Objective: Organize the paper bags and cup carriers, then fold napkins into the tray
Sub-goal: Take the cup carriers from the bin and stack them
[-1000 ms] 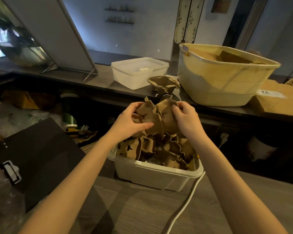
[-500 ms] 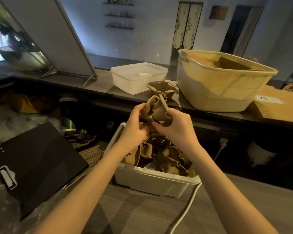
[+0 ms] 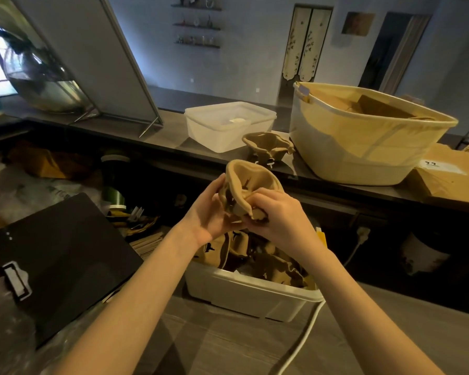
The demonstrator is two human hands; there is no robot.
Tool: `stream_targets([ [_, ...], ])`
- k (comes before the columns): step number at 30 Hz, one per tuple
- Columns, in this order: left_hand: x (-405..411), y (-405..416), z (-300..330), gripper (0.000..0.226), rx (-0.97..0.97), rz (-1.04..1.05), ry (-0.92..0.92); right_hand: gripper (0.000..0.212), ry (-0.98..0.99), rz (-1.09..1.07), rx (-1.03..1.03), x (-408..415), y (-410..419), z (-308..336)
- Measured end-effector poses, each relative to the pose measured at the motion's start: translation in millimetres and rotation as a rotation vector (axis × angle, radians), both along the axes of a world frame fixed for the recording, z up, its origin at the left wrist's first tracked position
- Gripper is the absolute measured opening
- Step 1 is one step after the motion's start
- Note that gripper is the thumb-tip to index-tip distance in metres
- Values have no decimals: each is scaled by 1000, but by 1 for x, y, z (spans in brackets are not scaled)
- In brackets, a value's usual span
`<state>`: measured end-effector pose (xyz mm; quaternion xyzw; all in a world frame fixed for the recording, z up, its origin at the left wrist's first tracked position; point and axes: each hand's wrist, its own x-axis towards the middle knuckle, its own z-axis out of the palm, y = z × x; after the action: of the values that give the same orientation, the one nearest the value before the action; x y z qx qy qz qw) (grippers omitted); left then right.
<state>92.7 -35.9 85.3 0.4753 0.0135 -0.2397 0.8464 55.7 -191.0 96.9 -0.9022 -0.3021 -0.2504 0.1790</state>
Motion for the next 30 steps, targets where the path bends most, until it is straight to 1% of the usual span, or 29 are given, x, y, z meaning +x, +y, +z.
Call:
stream_targets([
  [4, 3, 5, -5, 59, -49, -73, 29, 27, -7, 47, 78, 0, -2, -2],
  [6, 2, 6, -6, 55, -70, -60, 27, 25, -4, 61, 97, 1, -4, -2],
  [9, 2, 6, -5, 46, -61, 14, -1, 22, 23, -35, 196, 2, -6, -5],
  [11, 1, 6, -5, 48, -5, 34, -32, 22, -24, -106, 257, 2, -5, -5],
  [13, 0, 4, -4, 49, 27, 36, -54, 25, -141, -126, 209, 5, -2, -4],
  [15, -1, 3, -3, 49, 9, 36, -65, 29, -197, -118, 109, 7, 3, -3],
  [18, 1, 4, -2, 55, -32, 24, -85, 32, -135, -78, 10, 10, 8, -4],
  [21, 2, 7, -5, 52, -39, 28, -89, 27, 6, 6, 6, 10, 8, -9],
  [23, 2, 11, -7, 50, -38, 22, -79, 30, 101, 45, -6, 12, 8, -11],
  [26, 2, 15, -8, 54, -4, 2, -81, 38, 177, 67, -54, 14, 11, -13],
  [28, 2, 17, -6, 50, 19, 29, -78, 36, 216, 77, -36, 18, 15, -13],
  [30, 3, 21, -5, 46, 6, 86, -65, 32, 219, 68, 57, 22, 16, -14],
])
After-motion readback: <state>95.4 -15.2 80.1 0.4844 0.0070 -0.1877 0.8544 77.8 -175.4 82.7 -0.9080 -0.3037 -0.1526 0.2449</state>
